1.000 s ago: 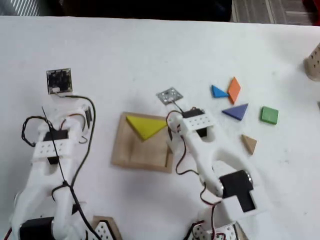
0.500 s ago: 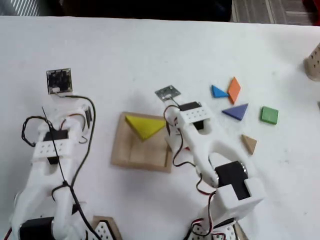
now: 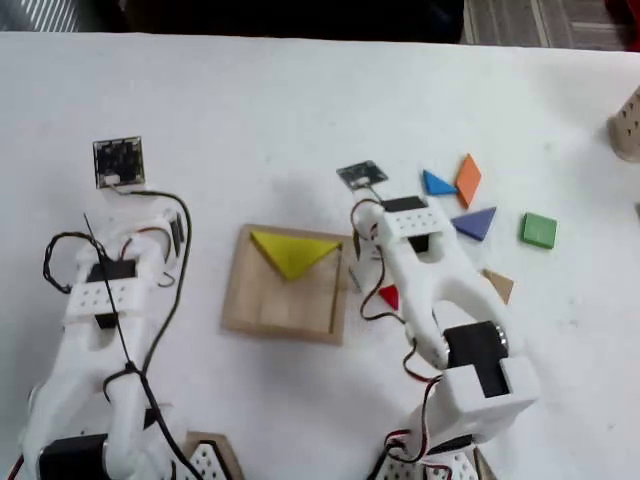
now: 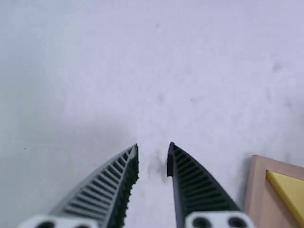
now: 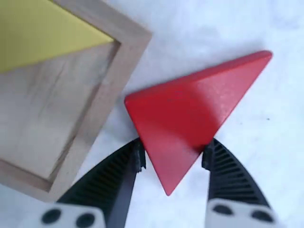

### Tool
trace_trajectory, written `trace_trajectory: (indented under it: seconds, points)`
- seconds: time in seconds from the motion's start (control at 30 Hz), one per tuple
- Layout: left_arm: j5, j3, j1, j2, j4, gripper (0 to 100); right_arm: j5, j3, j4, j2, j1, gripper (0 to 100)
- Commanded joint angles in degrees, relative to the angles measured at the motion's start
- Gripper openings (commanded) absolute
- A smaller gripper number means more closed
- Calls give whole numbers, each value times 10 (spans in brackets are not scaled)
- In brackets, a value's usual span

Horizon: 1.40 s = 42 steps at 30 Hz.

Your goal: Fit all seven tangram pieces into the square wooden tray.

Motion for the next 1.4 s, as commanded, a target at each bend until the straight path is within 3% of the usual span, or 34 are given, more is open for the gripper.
trace_trajectory:
  seconds: [0.0, 0.37, 0.5, 0.63, 0.77, 1.03, 1.17, 1.37]
  points:
    - [0, -18, 7, -18, -2, 124, 5, -11, 7, -7, 54, 180]
    - [0, -18, 7, -18, -2, 124, 1, -48, 7, -7, 152, 183]
    - [0, -18, 7, -18, -2, 124, 6, -82, 47, -8, 125, 188]
    - [0, -18, 7, -18, -2, 124, 11, -142, 116, -8, 82, 292]
    - [0, -17, 7, -18, -2, 124, 78, -170, 138, -1, 37, 356]
    - [0, -17, 7, -18, -5, 124, 84, -177, 81, 70, 36, 355]
    - [0, -17, 8, -18, -5, 124, 123, -232, 92, 138, 54, 355]
    - [0, -17, 8, -18, -5, 124, 124, -330, 147, 218, 70, 355]
